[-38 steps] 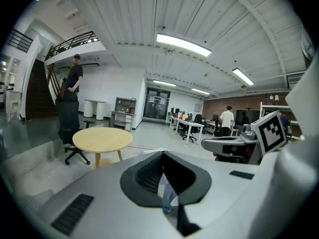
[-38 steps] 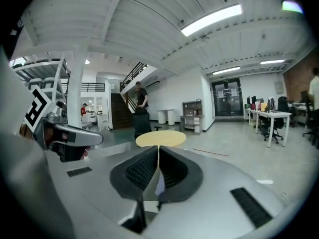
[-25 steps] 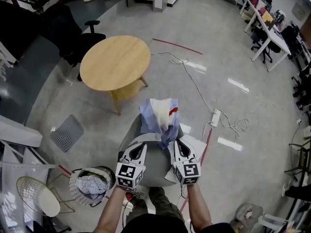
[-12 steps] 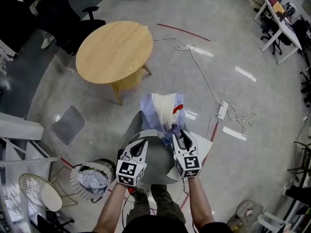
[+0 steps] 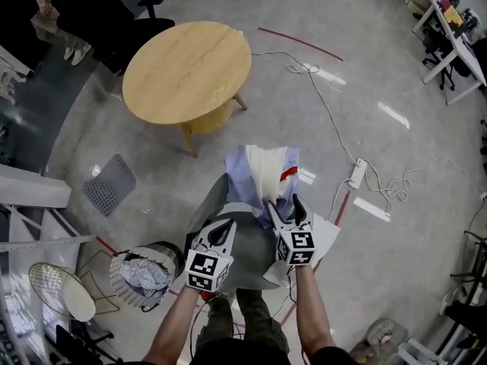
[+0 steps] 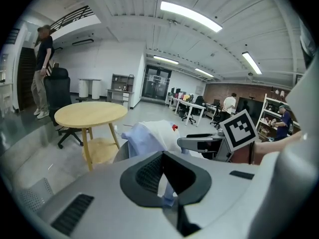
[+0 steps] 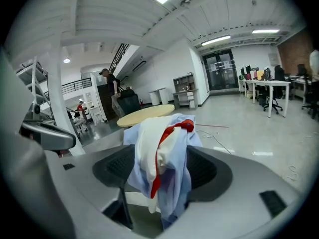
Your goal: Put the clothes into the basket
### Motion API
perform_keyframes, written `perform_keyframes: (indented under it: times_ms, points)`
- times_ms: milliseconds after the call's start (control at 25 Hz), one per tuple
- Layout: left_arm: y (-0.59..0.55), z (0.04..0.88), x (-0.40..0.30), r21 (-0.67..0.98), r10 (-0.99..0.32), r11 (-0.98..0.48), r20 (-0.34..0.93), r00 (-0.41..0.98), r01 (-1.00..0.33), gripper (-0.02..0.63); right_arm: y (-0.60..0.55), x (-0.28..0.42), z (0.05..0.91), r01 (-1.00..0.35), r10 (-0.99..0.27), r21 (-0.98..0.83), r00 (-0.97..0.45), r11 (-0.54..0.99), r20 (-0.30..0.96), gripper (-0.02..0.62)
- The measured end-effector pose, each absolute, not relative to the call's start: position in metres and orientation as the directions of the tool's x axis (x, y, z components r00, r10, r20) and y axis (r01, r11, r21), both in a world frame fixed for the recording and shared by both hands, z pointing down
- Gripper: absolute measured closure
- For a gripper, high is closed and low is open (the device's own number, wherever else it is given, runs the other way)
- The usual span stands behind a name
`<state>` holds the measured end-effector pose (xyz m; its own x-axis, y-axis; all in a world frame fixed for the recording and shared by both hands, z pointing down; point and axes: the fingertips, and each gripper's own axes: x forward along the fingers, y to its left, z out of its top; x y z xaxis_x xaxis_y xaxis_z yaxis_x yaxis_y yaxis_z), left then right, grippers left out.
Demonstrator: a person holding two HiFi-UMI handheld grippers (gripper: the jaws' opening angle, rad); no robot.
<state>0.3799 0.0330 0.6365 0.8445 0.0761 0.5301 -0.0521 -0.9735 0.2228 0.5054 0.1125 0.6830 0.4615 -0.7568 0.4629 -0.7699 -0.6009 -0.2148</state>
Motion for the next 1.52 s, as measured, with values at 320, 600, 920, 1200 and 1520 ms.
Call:
perform_keyframes:
  times_ms: [320,600,920,1200,1520]
  points:
    - [0.031,0.66,0.377,0.236,0.076,-0.969,0.559,0.826,-0.07,0.6,0.099,0.519,0.708,-0.77,-0.732,-0.18,0.465,-0.612,0.498,0.27]
    - [0.026,0.662,0.375,0.24,0.073,-0.967,0.565,0.822,-0.08,0.6,0.104,0.527,0.713,-0.749,-0.679,-0.129,0.495,-0.65,0.542,0.425]
    - [0.018,0.657,0.362,0.234,0.054,-0.967,0.566,0.823,-0.097,0.6,0.104,0.521,0.701,-0.749,-0.696,-0.162,0.481,-0.642,0.533,0.54]
    - [0.005,0.635,0.352,0.214,0.017,-0.97,0.54,0.841,-0.118,0.6,0.097,0.521,0.665,-0.76,-0.74,-0.188,0.493,-0.622,0.458,0.543]
    - [-0.011,0.594,0.333,0.18,-0.029,-0.974,0.491,0.871,-0.134,0.6,0.083,0.517,0.59,-0.785,-0.782,-0.166,0.525,-0.597,0.335,0.545]
